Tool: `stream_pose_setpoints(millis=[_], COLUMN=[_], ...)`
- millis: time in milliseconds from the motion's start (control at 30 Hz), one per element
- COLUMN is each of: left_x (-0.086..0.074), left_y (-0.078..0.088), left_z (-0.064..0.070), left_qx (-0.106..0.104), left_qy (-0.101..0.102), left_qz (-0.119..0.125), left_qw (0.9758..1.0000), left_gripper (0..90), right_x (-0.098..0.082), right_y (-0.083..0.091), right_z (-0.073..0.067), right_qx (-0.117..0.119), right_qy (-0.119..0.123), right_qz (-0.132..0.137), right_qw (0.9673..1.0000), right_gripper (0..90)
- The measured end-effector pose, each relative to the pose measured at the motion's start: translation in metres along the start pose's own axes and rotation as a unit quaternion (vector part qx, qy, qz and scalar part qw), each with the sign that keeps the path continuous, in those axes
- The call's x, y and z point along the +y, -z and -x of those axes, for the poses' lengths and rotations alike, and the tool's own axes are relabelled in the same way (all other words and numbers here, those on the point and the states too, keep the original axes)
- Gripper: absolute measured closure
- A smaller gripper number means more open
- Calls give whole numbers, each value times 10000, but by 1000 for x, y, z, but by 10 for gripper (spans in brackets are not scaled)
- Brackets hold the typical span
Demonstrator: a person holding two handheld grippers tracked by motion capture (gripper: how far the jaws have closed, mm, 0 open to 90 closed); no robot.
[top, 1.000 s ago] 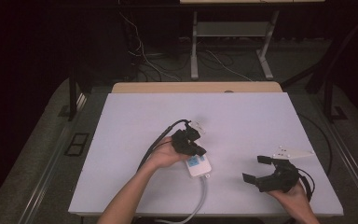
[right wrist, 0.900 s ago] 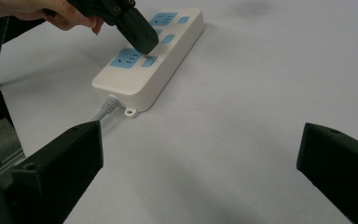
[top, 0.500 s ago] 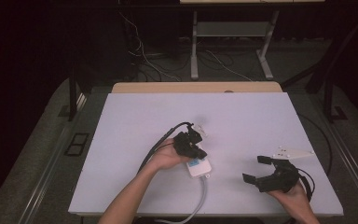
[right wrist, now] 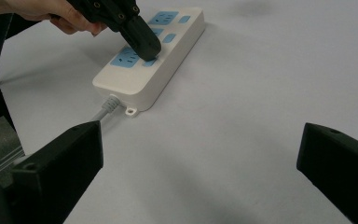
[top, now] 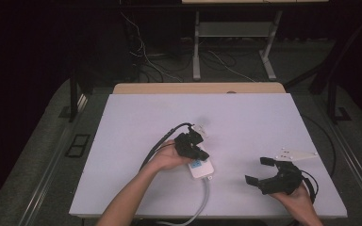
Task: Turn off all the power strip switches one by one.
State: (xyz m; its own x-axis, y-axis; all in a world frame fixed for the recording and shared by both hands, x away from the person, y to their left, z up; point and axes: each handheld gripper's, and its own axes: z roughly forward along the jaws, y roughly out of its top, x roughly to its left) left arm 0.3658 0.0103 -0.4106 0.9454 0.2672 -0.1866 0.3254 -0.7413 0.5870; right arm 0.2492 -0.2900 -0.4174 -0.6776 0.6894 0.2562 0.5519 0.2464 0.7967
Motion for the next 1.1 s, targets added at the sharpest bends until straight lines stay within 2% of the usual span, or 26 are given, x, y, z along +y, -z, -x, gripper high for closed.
stream_pose_setpoints(millis=[100, 500, 867, 967, 1000, 1100], left_x=[0, 0, 1, 1, 2, 3], left_y=[0, -1, 0, 1, 1, 2], left_z=[2, -2, -1, 0, 2, 6], left_qx=[40, -53, -22, -264, -161, -39], left_qy=[-27, 125, 148, 181, 66, -70], left_qz=[-22, -31, -64, 22, -29, -89], left_qw=[10000, 9999, 9999, 9995, 9998, 9999], left_gripper=[896, 896, 895, 894, 894, 894], right_x=[0, 0, 0, 0, 0, 0], right_y=[0, 0, 0, 0, 1, 1], right_z=[0, 0, 1, 1, 1, 2], right_qx=[-4, -7, -10, -11, -12, -14], right_qy=[-1, -3, -11, -11, -18, -27], right_qz=[0, 0, -5, 0, -4, -1], right_qw=[10000, 10000, 10000, 10000, 10000, 10000], right_gripper=[0, 0, 0, 0, 0, 0])
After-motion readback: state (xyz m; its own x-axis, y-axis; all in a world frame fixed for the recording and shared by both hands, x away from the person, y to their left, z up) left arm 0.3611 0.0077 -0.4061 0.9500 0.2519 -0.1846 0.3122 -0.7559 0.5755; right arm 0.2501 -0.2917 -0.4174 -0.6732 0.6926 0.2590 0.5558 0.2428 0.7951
